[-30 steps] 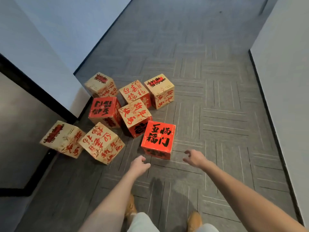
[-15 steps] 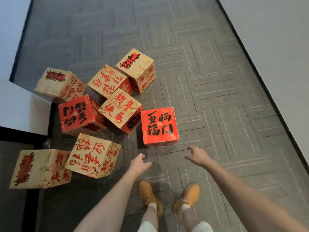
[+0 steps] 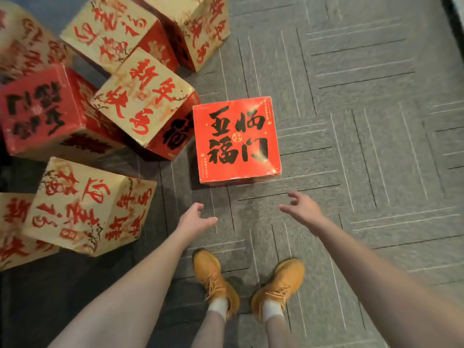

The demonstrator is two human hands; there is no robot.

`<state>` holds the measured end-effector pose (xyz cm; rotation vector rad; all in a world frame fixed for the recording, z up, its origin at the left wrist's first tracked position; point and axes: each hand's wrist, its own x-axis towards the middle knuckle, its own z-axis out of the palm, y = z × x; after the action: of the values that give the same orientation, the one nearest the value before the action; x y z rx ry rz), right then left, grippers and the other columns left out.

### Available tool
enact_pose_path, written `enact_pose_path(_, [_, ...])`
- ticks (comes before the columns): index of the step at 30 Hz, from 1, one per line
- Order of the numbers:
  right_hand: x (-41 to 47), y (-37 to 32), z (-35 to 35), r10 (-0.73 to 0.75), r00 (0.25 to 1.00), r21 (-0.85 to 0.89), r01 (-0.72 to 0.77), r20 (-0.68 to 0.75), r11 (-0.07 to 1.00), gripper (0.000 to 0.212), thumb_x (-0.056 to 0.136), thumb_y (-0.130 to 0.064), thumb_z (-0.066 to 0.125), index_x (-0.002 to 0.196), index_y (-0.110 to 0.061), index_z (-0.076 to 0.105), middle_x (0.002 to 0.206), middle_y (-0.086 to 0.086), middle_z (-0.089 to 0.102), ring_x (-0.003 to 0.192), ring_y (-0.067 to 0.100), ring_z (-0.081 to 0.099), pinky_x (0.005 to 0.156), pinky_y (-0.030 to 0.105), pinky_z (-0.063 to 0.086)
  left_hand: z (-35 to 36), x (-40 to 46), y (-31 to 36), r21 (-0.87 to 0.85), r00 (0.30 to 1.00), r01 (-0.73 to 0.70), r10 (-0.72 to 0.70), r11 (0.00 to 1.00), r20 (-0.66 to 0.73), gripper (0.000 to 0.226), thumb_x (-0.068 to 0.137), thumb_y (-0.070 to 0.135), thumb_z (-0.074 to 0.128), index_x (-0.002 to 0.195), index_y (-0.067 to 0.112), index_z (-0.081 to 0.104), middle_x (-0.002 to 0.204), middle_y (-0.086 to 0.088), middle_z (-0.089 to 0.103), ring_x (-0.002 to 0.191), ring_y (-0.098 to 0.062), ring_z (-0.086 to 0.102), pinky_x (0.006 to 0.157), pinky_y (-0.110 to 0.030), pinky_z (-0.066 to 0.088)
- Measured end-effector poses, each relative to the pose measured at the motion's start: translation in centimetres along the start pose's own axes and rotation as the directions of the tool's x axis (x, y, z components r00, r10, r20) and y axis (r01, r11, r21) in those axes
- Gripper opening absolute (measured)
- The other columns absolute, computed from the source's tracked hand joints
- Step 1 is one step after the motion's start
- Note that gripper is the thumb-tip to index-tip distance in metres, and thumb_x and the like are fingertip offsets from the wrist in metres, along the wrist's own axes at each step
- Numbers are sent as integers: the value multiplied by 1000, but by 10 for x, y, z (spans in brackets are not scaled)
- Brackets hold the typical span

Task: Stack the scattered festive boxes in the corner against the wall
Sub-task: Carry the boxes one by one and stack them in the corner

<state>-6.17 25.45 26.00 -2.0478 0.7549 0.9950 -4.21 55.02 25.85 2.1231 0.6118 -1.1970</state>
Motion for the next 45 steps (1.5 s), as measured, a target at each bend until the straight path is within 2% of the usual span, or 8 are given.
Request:
enact_pose_path(9, [160,45,52,-2,996,118,12,-87,993,96,79,-36,80,155,-19,25,140,14,54,126,33,53,106,48,44,47,146,-42,-120,995,0,-12,993,-96,93,79,36,81,153,20,27,154,-8,39,138,-30,43,109,-48,42])
enact_pose_path(17, [231,53,63,-149,982,247,174,-114,953,74,65,-36,87,127,-46,48,134,-10,57,127,20,50,107,50,44,51,220,-36,-240,961,-156,92,958,-260,89,74,31,86,147,26,36,145,1,51,135,-22,46,112,-41,38])
enact_pose_path(22, [242,45,68,-239,957,350,282,-162,893,70,62,-30,90,122,-39,55,114,-14,70,112,11,63,102,46,50,52,233,-24,-387,970,-173,89,906,-226,60,75,22,85,125,27,53,134,3,61,128,-19,54,112,-45,40])
enact_pose_path(26, [226,37,65,-230,957,372,281,-177,885,68,63,-31,91,123,-34,57,111,-12,71,109,14,65,96,38,51,50,216,-16,-407,961,-183,76,895,-264,71,74,30,86,135,24,50,132,6,60,125,-17,53,113,-39,38])
enact_pose_path(30, [195,25,50,-213,964,412,261,-159,873,41,70,-26,88,106,-25,69,97,-10,75,99,14,69,87,30,51,40,181,-1,-387,946,-220,99,896,-309,60,77,19,85,129,19,56,117,6,62,107,-11,55,96,-26,41])
enact_pose_path(38, [102,-16,-41,-239,949,564,314,-205,763,39,75,-12,84,106,-27,66,104,-4,75,94,12,72,90,35,55,-12,89,86,-441,940,-328,242,835,-241,48,76,4,82,116,21,61,97,9,71,88,-9,67,67,-20,51])
enact_pose_path(41, [55,-36,-96,-241,937,584,347,-253,734,38,76,-10,84,104,-28,65,104,-5,74,92,9,71,86,30,56,-39,43,142,-402,925,-376,317,835,-208,52,76,8,83,121,22,60,105,6,71,95,-12,67,74,-26,53])
enact_pose_path(45, [-22,-68,-196,-257,907,619,416,-332,667,38,79,-6,80,104,-29,62,97,-8,73,76,-3,70,60,16,54,-75,-39,245,-314,885,-464,427,828,-184,57,77,15,84,127,24,58,111,7,69,103,-13,66,81,-31,53])
